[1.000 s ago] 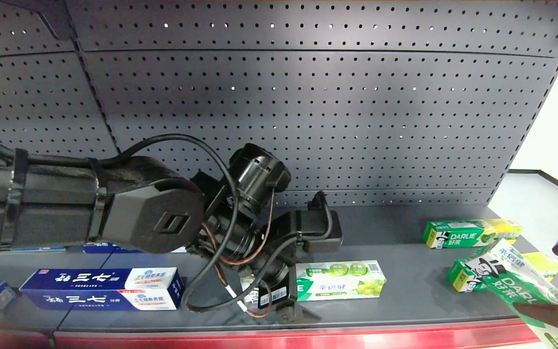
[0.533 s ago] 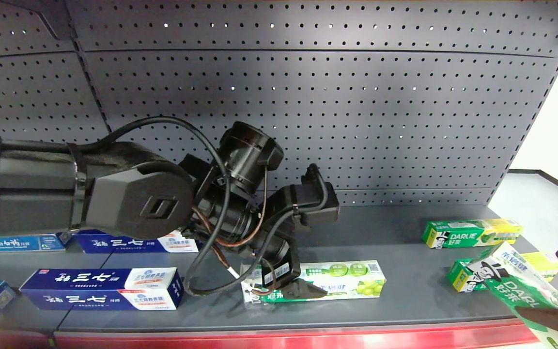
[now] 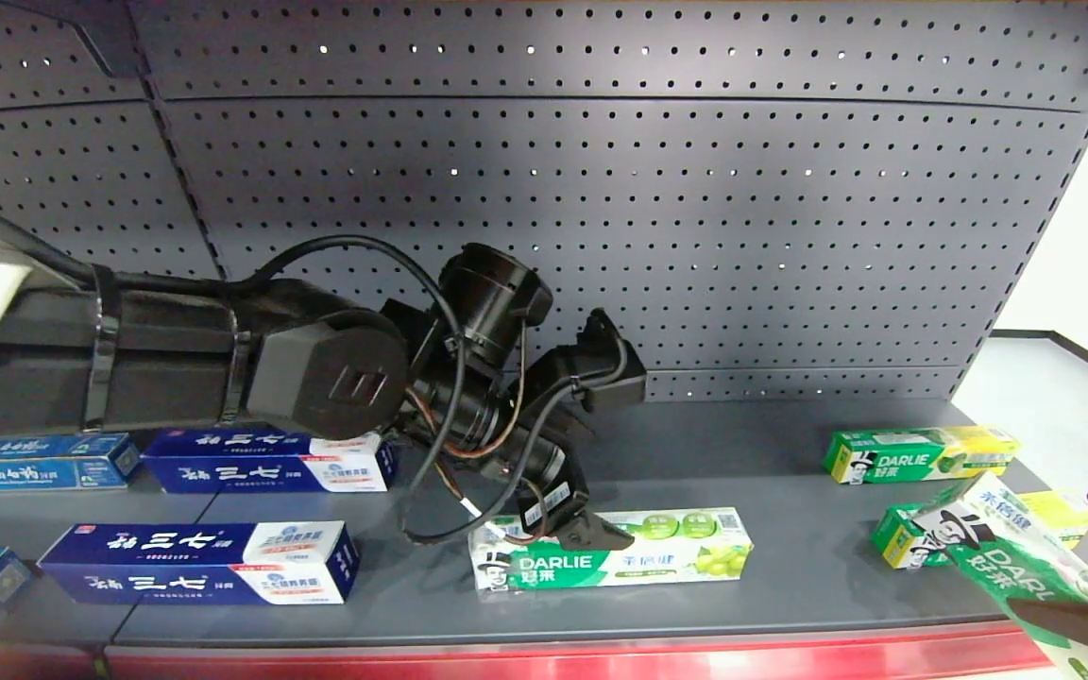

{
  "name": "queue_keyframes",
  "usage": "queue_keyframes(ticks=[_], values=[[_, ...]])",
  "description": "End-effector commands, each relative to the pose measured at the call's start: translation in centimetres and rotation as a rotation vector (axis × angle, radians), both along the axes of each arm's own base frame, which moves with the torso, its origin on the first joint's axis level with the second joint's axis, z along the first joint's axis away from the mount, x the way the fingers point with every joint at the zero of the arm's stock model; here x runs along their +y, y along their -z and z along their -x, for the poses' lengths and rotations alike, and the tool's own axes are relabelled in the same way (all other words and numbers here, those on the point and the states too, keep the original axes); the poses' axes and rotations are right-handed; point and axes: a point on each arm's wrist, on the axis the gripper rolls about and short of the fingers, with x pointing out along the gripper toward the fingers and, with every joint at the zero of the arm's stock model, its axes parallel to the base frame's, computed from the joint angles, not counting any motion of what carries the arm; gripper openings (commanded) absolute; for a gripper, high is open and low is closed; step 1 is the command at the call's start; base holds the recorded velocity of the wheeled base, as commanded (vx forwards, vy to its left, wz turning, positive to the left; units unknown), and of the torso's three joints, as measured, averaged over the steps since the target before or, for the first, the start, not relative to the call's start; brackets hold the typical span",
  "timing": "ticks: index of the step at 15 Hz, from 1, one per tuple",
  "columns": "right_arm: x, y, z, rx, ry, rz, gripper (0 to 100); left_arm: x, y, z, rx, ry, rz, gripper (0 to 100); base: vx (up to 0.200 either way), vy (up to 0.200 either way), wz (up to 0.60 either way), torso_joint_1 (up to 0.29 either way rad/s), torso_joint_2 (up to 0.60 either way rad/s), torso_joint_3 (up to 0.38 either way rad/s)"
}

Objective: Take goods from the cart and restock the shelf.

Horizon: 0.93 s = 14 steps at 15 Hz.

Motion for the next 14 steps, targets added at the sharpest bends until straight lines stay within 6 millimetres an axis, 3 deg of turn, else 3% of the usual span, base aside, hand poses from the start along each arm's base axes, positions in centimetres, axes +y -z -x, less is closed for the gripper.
queue_keyframes(ticks=[1,6,8,14], values=[[0.0,0.0,0.0,0.001,-0.001,0.000,0,-0.6,0.0,0.4,0.025,-0.003,0.008,100,0.000,0.000,0.00,0.000,0.00,0.000],[-0.1,0.4,0.5,0.002,-0.001,0.000,0,-0.5,-0.8,2.0,0.021,0.012,0.009,100,0.000,0.000,0.00,0.000,0.00,0.000],[-0.1,0.5,0.8,0.001,-0.001,0.000,0,-0.5,-1.2,1.7,0.007,-0.092,-0.012,100,0.000,0.000,0.00,0.000,0.00,0.000],[-0.1,0.4,0.8,-0.007,-0.003,-0.002,0,-3.4,-1.9,3.5,0.071,-0.358,0.027,100,0.000,0.000,0.00,0.000,0.00,0.000]])
